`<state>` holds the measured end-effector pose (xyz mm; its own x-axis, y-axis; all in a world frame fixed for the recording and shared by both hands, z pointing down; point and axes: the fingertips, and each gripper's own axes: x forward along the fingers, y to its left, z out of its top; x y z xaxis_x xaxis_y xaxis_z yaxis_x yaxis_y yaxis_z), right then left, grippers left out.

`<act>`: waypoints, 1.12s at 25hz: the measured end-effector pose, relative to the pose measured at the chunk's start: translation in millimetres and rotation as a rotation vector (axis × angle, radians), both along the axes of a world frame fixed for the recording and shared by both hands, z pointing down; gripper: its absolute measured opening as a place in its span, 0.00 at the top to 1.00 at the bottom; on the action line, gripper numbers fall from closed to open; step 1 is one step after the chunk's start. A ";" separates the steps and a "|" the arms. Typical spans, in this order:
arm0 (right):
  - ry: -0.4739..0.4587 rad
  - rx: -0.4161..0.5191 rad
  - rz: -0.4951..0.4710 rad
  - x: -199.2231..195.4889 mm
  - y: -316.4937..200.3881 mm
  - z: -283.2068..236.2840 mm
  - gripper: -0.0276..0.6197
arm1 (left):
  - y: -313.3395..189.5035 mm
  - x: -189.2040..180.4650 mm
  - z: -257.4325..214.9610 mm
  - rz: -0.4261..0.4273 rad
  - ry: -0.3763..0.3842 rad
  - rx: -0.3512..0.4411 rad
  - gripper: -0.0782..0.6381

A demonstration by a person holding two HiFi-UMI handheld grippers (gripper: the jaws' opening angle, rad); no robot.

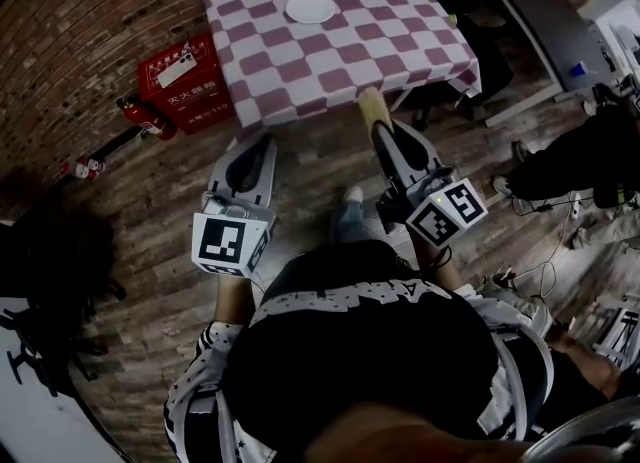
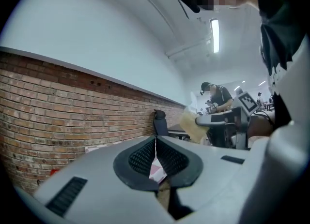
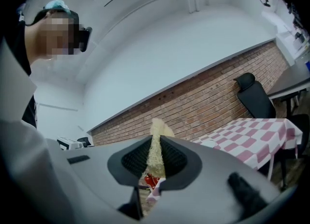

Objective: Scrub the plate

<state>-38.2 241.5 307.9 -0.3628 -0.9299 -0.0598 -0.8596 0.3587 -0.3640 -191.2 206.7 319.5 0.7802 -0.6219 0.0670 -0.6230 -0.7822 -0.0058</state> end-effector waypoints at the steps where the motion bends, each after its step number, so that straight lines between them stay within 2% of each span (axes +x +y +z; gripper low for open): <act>1: -0.010 -0.001 0.003 4.7 -3.2 0.6 0.87 | -4.3 5.6 -0.3 0.009 -0.001 -0.001 0.87; 11: -0.022 0.003 0.062 71.9 -27.6 0.3 0.87 | -44.2 64.7 -5.8 0.042 -0.010 0.005 0.87; 19: -0.067 0.009 0.041 116.0 -58.9 -1.1 0.87 | -69.1 106.4 -11.1 0.022 -0.044 0.010 0.87; 28: -0.085 0.017 -0.015 147.1 -94.8 -2.8 0.87 | -97.0 136.7 -22.2 -0.029 -0.073 0.027 0.87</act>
<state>108.9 146.7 305.1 -0.3694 -0.9231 -0.1068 -0.8202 0.3779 -0.4296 -54.5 109.7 297.2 0.7551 -0.6469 0.1061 -0.6429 -0.7624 -0.0732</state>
